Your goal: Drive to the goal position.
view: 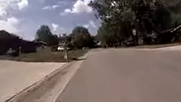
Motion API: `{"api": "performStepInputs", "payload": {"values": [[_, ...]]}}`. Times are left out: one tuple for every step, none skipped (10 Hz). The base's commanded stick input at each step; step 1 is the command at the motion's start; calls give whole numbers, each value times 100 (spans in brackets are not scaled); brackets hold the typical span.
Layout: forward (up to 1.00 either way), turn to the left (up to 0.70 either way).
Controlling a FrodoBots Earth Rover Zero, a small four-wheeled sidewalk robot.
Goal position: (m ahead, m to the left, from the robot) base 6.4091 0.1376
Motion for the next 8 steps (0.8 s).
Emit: {"api": "performStepInputs", "payload": {"values": [[100, 1], [100, 2], [100, 2], [100, 2], [100, 1], [100, -8], [100, -20], [100, -26]]}}
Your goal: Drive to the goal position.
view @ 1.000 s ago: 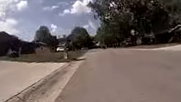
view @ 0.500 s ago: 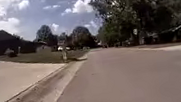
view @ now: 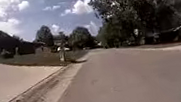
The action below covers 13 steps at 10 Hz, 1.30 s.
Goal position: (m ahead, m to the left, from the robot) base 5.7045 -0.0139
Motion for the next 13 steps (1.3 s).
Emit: {"api": "performStepInputs", "payload": {"values": [[100, -36], [100, -30], [100, 0], [100, 0], [100, 0], [100, 0], [100, 0], [100, 0], [100, 0], [100, 0], [100, 0], [100, 0], [100, 0]]}}
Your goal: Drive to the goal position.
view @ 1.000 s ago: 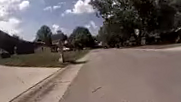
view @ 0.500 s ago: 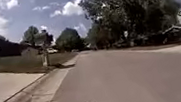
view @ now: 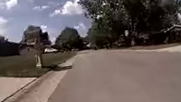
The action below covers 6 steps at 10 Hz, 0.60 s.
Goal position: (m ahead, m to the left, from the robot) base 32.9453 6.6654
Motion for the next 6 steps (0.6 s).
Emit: {"api": "performStepInputs", "payload": {"values": [[100, 0], [100, 0], [100, 0], [100, 0], [100, 0], [100, 0]]}}
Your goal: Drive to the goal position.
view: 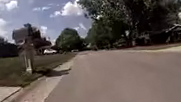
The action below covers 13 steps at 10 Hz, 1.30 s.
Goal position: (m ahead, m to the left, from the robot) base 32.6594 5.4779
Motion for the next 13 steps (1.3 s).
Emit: {"api": "performStepInputs", "payload": {"values": [[100, 0], [100, 0], [100, 0], [100, 0], [100, 0], [100, 0], [100, 0], [100, 0], [100, 0], [100, 1], [100, 2], [100, 14], [100, 39]]}}
